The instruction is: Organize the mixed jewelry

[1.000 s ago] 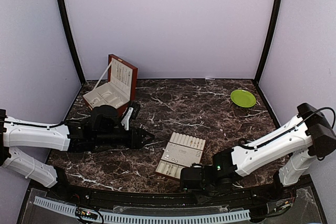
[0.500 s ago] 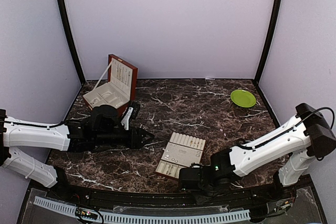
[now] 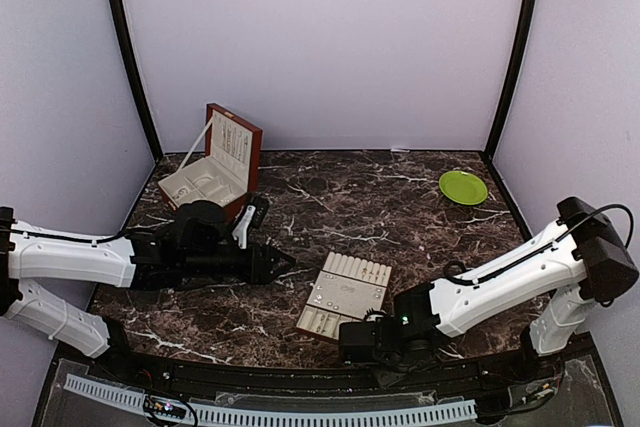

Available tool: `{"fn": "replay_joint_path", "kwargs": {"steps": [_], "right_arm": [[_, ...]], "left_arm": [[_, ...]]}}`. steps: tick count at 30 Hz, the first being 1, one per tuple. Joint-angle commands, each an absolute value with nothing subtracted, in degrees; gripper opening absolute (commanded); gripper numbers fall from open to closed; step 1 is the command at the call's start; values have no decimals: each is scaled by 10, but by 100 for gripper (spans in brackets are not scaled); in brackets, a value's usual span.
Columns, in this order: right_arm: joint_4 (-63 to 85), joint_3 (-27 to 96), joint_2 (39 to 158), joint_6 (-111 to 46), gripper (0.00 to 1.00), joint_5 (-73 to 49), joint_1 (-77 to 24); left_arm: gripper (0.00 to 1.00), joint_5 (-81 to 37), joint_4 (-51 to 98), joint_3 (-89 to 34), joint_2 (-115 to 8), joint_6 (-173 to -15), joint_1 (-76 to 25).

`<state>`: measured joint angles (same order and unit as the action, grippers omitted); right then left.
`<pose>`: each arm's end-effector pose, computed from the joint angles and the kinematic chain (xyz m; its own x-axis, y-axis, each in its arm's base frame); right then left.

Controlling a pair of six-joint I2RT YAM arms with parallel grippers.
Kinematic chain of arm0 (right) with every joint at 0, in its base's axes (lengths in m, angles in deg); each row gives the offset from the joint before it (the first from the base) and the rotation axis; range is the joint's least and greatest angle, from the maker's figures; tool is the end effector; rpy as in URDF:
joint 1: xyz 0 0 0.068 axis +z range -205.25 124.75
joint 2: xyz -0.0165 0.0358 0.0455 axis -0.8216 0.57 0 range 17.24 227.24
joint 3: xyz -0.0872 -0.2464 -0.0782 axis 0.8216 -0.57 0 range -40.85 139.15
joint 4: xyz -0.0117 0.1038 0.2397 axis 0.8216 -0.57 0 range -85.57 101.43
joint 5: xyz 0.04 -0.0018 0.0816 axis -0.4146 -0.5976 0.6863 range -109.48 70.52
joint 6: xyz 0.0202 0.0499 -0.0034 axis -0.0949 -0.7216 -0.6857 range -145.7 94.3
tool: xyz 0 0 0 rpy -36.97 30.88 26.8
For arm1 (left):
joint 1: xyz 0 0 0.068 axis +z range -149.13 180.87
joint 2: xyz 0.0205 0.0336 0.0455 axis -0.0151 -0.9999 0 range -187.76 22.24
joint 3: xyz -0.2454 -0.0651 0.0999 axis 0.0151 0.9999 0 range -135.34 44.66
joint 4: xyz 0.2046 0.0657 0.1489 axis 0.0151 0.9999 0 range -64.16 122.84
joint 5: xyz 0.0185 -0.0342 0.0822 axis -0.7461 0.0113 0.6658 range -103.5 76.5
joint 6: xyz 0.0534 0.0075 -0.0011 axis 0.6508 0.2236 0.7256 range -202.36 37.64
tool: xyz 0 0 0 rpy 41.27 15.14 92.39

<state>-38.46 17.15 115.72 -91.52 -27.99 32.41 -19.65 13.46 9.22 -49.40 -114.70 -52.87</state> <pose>0.0168 0.2831 0.1520 -0.9182 -0.3732 -0.1325 -0.3675 0.9276 -0.0664 0.1566 -0.2200 0.2237 -0.6617 0.0028 -0.7497 0.5985 0.6042 -0.5260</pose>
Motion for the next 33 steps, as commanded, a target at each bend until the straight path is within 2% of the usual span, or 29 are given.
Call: {"fn": "replay_joint_path", "kwargs": {"steps": [1,33], "right_arm": [[-413,194,1165,-903,0,-299,326],[-438,233,1191,-825,0,-258,321]], "left_arm": [[52,-203,117,84,-496,-1142,-525],[52,-206,115,87,-495,-1140,-523]]}}
